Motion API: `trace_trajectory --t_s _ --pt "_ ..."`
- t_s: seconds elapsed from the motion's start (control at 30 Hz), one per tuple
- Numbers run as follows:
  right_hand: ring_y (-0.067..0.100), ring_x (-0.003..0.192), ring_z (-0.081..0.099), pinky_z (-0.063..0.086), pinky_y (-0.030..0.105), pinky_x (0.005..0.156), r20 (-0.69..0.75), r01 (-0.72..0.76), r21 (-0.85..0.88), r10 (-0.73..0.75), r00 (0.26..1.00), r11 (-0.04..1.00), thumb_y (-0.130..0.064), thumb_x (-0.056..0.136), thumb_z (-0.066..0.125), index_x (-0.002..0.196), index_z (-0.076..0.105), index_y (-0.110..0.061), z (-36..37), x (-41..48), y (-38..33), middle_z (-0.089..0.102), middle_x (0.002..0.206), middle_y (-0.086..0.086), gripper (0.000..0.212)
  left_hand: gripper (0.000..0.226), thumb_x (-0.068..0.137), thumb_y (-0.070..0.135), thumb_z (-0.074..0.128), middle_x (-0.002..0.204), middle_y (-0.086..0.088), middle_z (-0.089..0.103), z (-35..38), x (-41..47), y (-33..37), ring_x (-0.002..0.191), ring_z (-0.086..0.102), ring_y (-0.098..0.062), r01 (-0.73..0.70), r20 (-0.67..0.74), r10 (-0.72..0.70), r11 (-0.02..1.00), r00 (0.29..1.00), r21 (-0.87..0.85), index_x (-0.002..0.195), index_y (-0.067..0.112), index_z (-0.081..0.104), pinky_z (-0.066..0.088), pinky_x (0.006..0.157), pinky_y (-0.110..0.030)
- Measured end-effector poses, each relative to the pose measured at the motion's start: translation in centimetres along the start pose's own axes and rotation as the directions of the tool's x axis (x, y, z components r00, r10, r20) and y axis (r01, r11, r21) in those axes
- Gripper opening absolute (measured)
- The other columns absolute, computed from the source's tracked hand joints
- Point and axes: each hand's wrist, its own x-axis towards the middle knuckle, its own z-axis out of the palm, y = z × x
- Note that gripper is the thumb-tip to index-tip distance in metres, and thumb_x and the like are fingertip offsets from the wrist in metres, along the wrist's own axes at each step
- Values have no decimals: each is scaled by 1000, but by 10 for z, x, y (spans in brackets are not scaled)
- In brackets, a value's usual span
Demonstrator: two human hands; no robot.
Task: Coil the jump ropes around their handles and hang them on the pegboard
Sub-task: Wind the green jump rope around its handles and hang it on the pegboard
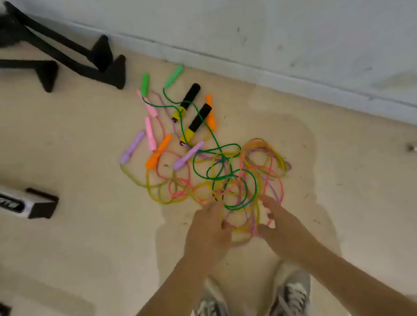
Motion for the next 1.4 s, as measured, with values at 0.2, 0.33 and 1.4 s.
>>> trace_trajectory --t_s 0.2,0.33,1.4 --pt "9 137 31 33 27 107 26 79 20 -79 997 997 -5 90 52 148 18 -32 33 94 72 35 148 -8 73 69 90 29 51 154 -1 25 86 156 -44 134 28 -29 15 -20 -8 917 1000 399 148 15 16 38 99 -41" --pt "6 134 35 39 25 101 -22 113 88 -112 993 990 -6 89 54 141 9 -52 33 121 87 32 148 -21 83 32 91 36 50 114 -4 59 95 191 -58 119 42 -26 79 36 -112 860 993 503 119 21 53 41 90 -41" --pt "21 97 67 49 38 81 -110 351 729 -407 907 588 -25 97 49 86 57 -12 -231 -467 -444 69 110 12 19 27 103 19 36 58 3 52 -644 -372 401 45 43 -7 -494 -481 166 42 861 -869 83 11 53 42 44 -17"
